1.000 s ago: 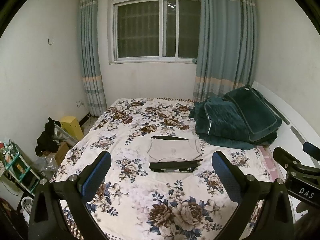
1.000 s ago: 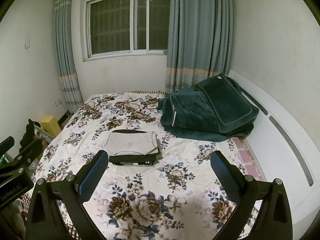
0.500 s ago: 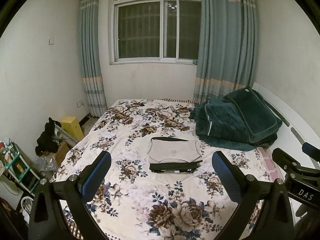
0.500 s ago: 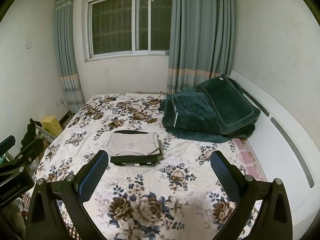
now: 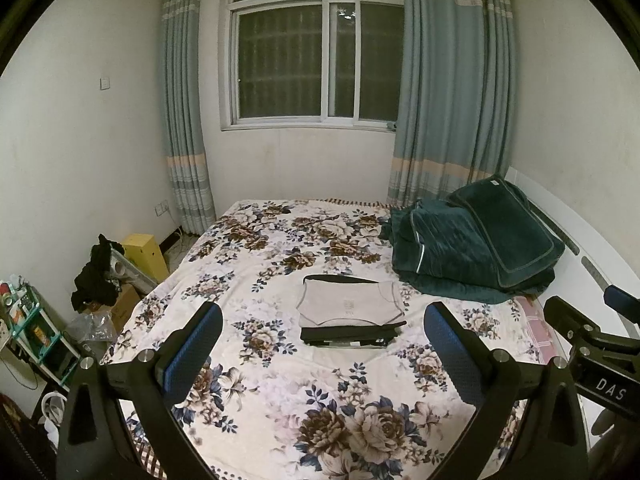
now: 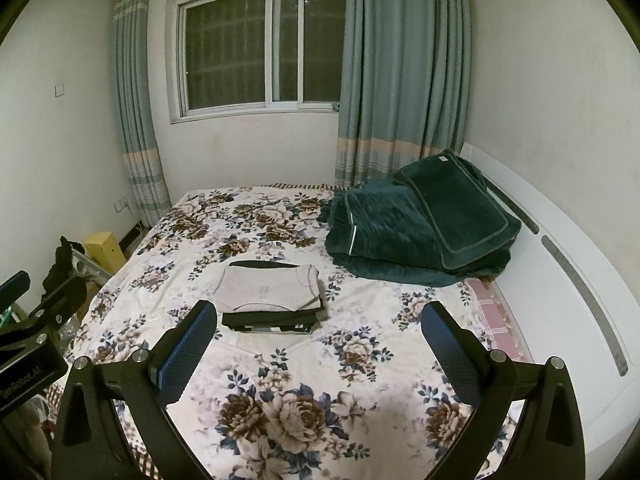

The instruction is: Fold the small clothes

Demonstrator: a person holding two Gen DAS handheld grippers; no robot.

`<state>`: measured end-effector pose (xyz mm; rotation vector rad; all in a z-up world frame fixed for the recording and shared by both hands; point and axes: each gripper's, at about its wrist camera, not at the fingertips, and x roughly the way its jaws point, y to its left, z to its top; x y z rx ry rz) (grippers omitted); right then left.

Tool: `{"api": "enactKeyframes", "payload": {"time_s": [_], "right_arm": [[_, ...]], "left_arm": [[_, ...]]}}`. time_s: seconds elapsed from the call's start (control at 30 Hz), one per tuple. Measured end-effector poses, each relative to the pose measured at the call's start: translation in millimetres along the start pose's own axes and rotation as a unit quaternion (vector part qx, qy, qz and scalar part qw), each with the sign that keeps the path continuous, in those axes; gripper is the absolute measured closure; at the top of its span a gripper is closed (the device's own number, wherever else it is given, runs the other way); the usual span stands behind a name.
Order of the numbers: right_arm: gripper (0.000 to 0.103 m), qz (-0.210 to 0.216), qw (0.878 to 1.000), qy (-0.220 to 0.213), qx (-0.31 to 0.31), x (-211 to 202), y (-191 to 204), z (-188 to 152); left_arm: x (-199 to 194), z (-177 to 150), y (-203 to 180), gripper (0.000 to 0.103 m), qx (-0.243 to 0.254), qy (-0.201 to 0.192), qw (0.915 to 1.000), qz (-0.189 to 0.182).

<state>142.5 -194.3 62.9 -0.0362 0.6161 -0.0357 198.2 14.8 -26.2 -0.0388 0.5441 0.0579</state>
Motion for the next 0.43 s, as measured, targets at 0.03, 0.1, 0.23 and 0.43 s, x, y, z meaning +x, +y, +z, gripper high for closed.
{"api": "enactKeyframes", "payload": {"time_s": [0.03,0.1,0.23,0.43], "right_arm": [[0.0,0.001,1.0,0.001,0.0,0.0,-0.7,-0.4],[0.0,0.002,1.0,0.001,0.001,-2.1,1.9,-0.6],[0.0,0.001,1.0,0.001,0.002,-1.5,2.5,-0.6],[0.0,0.001,1.0,0.001,0.002,-2.7,2.7,-2.1]], "left_arm": [[0.0,2.7,0.1,0.0,-0.001,0.0,1.0,0.0],[0.4,2.5,-0.4,0.0,0.001,-0.001,1.0,0.001],[-0.4,-0.3,1.0,0.0,0.0,0.0,1.0,0.0],[-1.2,4.3,1.9,0.0,-0.005,-0.004,1.0,0.001]]}}
